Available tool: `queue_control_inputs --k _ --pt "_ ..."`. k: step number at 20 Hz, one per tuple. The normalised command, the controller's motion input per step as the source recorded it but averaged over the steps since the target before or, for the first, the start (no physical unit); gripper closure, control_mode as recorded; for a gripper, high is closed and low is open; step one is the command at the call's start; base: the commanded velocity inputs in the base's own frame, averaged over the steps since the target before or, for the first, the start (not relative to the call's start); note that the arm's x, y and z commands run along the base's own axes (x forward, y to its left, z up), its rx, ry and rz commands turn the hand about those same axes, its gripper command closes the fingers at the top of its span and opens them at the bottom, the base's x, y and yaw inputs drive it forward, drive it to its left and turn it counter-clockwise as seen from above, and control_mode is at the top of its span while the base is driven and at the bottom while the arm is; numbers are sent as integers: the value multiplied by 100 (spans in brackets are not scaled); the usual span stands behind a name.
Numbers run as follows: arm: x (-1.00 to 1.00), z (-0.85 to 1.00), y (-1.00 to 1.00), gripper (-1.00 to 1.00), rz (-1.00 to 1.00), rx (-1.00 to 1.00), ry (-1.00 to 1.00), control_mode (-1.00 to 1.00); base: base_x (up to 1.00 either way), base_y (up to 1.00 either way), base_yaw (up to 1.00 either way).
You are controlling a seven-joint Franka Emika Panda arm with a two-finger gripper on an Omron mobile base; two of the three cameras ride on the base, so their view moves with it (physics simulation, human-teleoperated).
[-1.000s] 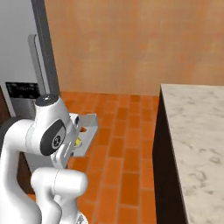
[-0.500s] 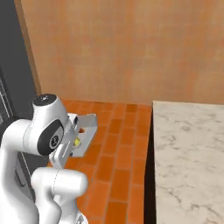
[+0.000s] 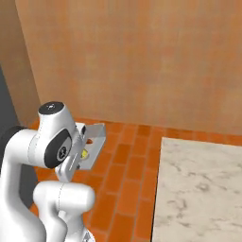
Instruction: Take the meat container that has the fish and place it on the second highest rack of the freezer. Then take the vegetable container that has the carrot and cucumber and place it on the highest rack of the freezer.
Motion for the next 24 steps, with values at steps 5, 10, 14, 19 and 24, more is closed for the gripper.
queue_control_inputs --k 5,10,14,19,24 --pt "0 0 0 100 0 0 0 100 100 0 32" --pt "0 0 0 100 0 0 0 100 100 -9 73" --pt "0 0 0 100 0 0 0 100 98 -23 83" --pt "0 0 0 100 0 0 0 100 49 -11 94" --pt "0 0 0 100 0 0 0 100 4 -5 100"
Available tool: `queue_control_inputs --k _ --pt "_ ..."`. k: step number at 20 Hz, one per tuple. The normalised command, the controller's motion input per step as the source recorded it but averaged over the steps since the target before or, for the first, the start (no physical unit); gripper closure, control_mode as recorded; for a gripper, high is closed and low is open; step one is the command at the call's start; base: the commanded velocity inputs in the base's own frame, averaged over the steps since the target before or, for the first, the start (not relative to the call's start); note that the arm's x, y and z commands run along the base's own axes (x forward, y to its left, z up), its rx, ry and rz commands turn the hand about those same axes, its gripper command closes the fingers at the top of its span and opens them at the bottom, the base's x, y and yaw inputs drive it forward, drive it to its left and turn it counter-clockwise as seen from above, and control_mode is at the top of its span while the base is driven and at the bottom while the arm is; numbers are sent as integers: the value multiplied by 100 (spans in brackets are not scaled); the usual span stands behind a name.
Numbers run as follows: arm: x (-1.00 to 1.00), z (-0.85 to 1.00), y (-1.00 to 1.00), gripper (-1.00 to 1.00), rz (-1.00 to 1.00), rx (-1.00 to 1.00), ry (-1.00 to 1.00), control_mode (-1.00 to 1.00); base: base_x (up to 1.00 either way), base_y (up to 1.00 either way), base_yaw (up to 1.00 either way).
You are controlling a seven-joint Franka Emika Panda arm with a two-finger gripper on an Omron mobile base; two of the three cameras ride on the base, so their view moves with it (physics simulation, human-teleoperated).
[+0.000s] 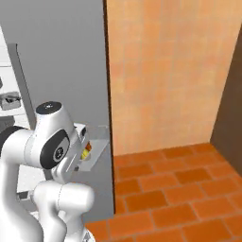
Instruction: Take the meat container that has the fish and place it on the second highest rack of the freezer. Then take the vegetable container that has the carrot and cucumber and place it on the highest rack of the freezer.
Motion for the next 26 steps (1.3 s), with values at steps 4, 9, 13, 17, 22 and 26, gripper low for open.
queue_control_inputs --k 4,9,13,17,22,26 --pt "0 0 0 100 0 0 0 100 1 -17 96" --pt "0 0 0 100 0 0 0 100 6 -5 99" --pt "0 0 0 100 0 0 0 100 7 -3 88" --pt "0 0 0 100 0 0 0 100 61 -16 43" --pt "0 0 0 100 0 0 0 100 64 0 29" --pt "0 0 0 100 0 0 0 100 33 0 14"
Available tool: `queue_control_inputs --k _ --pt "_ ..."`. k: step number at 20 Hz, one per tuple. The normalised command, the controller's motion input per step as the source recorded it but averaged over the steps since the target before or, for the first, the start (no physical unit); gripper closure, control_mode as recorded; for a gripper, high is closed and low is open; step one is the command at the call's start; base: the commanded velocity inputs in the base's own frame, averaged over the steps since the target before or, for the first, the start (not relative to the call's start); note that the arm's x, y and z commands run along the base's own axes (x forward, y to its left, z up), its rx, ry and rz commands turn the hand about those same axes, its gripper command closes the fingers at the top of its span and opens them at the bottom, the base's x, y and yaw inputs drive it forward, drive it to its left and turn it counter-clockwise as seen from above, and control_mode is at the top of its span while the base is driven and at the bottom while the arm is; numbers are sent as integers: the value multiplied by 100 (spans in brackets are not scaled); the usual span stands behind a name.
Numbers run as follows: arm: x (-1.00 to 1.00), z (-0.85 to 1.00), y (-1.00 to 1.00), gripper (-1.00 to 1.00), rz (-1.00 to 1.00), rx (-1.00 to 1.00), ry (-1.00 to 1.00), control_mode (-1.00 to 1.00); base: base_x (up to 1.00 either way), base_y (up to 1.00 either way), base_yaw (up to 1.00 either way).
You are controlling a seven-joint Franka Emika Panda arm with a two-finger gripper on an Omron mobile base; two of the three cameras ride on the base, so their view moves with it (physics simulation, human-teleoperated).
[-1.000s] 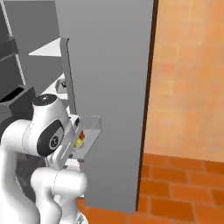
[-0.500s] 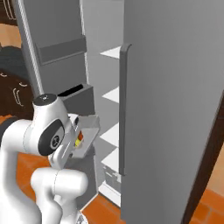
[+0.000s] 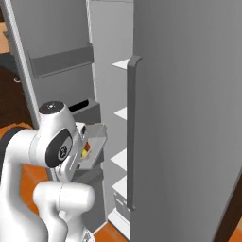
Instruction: Take the meat container that has the fish and place it on the second highest rack of the freezer. Then take the vegetable container that has the carrot and cucumber and place it on the highest rack of the freezer.
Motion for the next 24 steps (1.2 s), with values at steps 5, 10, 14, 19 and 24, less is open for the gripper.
queue_control_inputs --k 5,10,14,19,24 --pt "0 0 0 100 0 0 0 100 2 0 0" --pt "0 0 0 100 0 0 0 100 0 0 0" --pt "0 0 0 100 0 0 -4 -100 0 0 0" --pt "9 59 6 100 -7 0 -47 -100 0 0 0" --pt "39 99 0 100 -16 15 -26 -100 0 0 0"
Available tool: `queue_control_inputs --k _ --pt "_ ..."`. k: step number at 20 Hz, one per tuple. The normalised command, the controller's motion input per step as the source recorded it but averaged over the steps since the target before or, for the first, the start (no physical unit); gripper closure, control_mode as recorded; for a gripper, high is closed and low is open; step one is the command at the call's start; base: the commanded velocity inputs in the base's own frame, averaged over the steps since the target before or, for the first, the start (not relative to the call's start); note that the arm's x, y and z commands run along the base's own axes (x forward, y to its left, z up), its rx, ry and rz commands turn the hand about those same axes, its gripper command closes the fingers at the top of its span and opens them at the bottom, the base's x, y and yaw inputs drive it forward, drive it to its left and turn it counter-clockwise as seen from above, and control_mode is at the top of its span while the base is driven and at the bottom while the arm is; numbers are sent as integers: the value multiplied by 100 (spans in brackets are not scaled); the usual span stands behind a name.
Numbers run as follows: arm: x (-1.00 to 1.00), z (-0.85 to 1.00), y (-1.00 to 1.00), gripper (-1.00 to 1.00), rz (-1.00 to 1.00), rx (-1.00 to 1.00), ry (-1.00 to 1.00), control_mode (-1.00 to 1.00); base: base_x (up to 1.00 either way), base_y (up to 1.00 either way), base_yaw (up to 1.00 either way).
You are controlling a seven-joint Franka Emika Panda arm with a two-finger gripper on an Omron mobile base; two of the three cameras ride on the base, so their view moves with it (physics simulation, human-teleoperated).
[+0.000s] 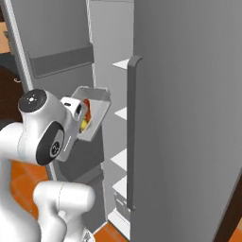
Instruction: Take the meat container that has the fish and place it on the second highest rack of the freezer. Then take the vegetable container that has the carrot and cucumber and place it on the highest rack of the freezer.
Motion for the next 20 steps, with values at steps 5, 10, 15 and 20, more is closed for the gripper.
queue_control_inputs --k 5,10,15,20 --pt "70 71 13 100 -14 12 -8 -100 0 0 0" --pt "48 54 2 100 -24 4 -2 -100 0 0 0" --pt "41 3 -12 100 -5 10 0 -100 0 0 0" --pt "56 3 -28 100 0 4 0 -100 0 0 0"
